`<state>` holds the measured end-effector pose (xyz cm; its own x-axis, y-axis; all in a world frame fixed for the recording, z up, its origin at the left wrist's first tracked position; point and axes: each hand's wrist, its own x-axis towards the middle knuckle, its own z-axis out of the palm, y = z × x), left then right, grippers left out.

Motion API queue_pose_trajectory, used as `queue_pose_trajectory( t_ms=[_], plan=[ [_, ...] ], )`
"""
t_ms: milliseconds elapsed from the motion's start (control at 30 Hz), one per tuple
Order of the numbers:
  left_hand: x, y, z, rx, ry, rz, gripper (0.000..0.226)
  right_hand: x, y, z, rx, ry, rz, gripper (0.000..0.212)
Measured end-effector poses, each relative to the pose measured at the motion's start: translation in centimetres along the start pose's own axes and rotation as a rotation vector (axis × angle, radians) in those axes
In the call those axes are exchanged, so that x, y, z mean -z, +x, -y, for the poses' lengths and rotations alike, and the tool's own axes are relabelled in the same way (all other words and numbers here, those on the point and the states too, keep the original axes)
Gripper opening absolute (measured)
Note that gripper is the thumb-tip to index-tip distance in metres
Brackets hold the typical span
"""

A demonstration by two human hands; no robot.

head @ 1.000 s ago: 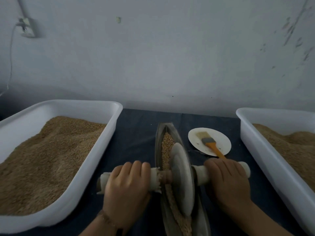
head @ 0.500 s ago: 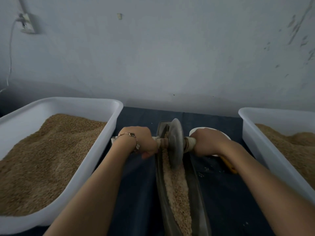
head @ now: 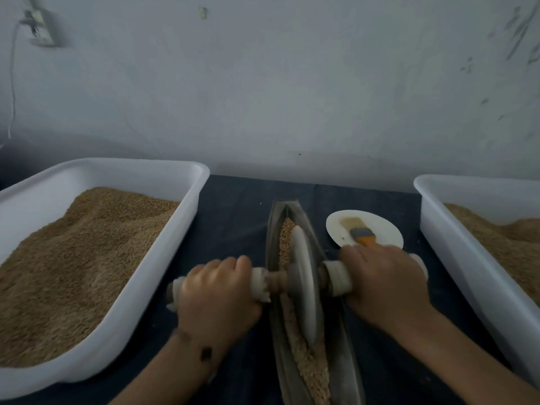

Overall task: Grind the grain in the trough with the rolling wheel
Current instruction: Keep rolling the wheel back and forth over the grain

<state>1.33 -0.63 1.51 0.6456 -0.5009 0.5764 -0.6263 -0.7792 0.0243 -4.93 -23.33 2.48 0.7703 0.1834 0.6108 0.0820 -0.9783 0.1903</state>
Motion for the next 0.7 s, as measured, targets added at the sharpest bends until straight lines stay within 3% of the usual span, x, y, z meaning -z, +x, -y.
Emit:
queue_pose_trajectory(
  t_ms=[67,200,300,367,433,500,600,700],
  plan=[
    [-0.4,3.2,1.0,0.121,0.052,0.276,0.026,-0.2,3.4,-0.7,-0.073,-0.100,0.306,0.028],
    [-1.5,9.9,2.9,0.293,-0.177,0.817,0.013,-2.6,9.1,-3.4,-0.224,0.155,0.851,0.002],
    [-1.4,12.9,2.3,0.320,-0.227,1.007,0.017,-3.8,10.3,-4.7,-0.371,0.395,1.045,0.024],
    [-0.9,13.5,1.7,0.293,-0.146,1.070,0.019,-4.2,9.9,-5.1,-0.393,0.461,1.077,0.017],
    [-0.4,13.0,1.5,0.253,-0.097,1.039,0.016,-4.2,9.2,-5.1,-0.374,0.416,0.993,0.009],
    [0.1,10.9,1.5,0.233,-0.095,0.859,0.015,-3.5,7.6,-4.3,-0.300,0.223,0.808,0.010],
    [0.9,4.8,0.3,0.114,0.058,0.396,0.024,-2.4,2.5,-1.8,-0.163,0.010,0.336,0.022],
    [1.6,-1.3,-1.4,0.000,0.044,0.006,0.020,-1.3,-3.0,0.2,-0.056,0.076,-0.168,0.025]
  ],
)
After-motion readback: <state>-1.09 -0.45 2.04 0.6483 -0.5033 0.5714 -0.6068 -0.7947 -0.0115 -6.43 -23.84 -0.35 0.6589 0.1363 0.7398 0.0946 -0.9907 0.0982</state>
